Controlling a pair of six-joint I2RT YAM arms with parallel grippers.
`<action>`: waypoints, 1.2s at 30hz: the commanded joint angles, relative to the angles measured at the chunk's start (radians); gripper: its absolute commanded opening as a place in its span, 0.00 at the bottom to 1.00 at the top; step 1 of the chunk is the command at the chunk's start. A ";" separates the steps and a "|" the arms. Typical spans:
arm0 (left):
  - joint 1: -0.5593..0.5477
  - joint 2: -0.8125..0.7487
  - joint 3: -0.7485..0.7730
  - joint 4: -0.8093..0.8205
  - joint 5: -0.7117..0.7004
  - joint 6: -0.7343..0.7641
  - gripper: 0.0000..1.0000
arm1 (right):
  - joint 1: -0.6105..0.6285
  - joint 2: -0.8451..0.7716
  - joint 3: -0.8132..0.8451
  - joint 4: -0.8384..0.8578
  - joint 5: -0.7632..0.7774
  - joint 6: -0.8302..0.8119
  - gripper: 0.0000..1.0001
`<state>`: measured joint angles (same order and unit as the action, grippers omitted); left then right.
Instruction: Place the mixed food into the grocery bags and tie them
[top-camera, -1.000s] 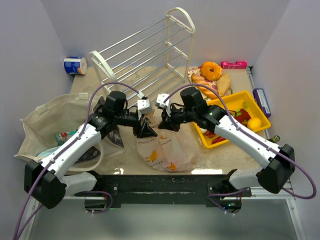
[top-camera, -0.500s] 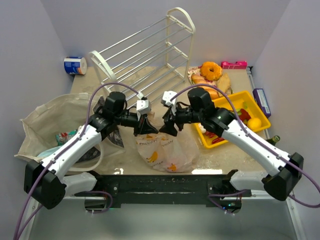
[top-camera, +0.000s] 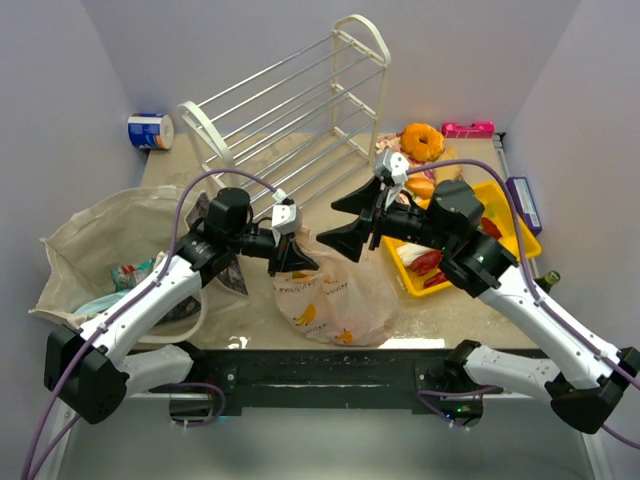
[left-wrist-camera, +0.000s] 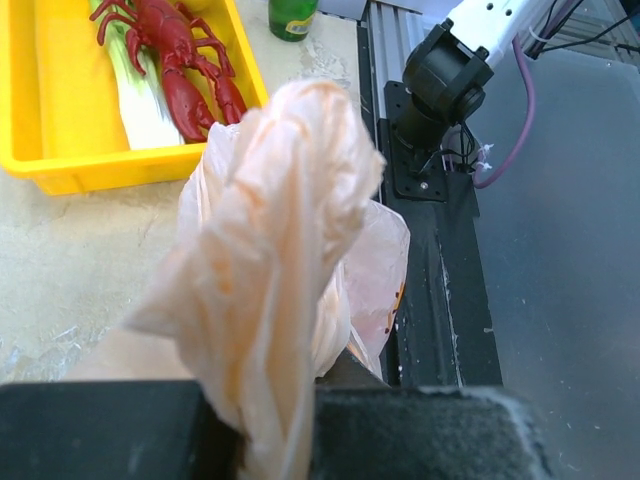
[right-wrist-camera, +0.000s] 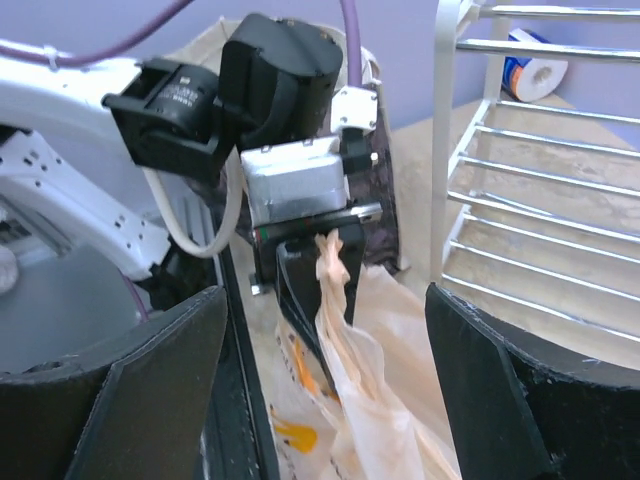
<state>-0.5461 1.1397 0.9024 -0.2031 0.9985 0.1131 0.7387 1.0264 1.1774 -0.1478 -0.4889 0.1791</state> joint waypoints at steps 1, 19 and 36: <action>-0.015 -0.023 -0.003 0.030 0.002 -0.013 0.00 | 0.004 0.055 -0.053 0.207 0.023 0.148 0.83; -0.035 -0.028 0.001 0.024 -0.026 -0.021 0.00 | 0.056 0.175 -0.044 0.225 0.071 0.132 0.09; -0.034 -0.098 -0.002 0.002 -0.101 -0.004 0.43 | 0.056 0.026 -0.117 0.093 0.226 0.092 0.00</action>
<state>-0.5774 1.0691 0.9012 -0.2085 0.9104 0.0982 0.7948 1.0698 1.0748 -0.0425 -0.3172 0.2901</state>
